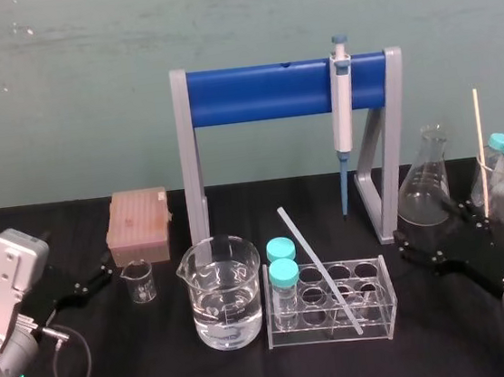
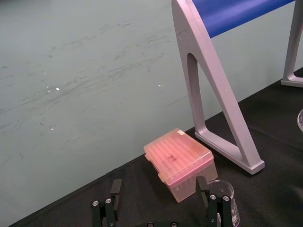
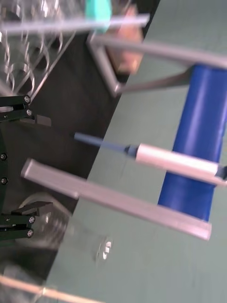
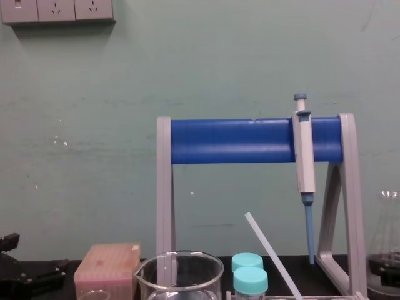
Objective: Pick up the stirring rod with one hand, then place it down.
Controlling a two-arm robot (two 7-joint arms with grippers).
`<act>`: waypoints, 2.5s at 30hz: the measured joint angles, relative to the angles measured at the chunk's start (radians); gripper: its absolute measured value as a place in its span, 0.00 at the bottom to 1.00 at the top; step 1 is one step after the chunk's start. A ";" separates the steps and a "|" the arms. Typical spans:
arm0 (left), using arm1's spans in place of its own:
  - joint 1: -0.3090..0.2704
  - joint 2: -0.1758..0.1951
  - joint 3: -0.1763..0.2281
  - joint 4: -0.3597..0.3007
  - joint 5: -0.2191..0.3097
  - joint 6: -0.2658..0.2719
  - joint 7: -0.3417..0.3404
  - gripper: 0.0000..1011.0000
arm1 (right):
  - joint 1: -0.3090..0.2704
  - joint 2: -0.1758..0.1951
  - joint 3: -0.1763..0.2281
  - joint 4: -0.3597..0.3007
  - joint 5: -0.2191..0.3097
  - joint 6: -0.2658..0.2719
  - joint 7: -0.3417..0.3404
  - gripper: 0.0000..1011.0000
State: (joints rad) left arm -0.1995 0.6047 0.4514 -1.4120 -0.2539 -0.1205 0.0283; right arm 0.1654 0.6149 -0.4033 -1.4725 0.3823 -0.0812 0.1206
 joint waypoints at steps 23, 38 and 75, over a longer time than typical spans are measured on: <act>0.000 0.000 0.000 0.000 0.000 0.000 0.000 0.99 | 0.055 -0.024 -0.030 -0.075 0.132 0.066 0.393 0.99; 0.000 0.000 0.000 0.000 0.000 0.000 0.000 0.99 | 0.186 -0.146 -0.067 0.056 0.106 0.116 0.428 0.99; 0.000 0.000 0.000 0.000 0.000 0.000 0.000 0.99 | 0.270 -0.202 -0.114 0.124 0.060 0.211 0.400 0.99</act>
State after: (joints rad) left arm -0.1995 0.6047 0.4514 -1.4120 -0.2539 -0.1205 0.0283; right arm 0.4355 0.4128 -0.5174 -1.3487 0.4423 0.1296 0.5207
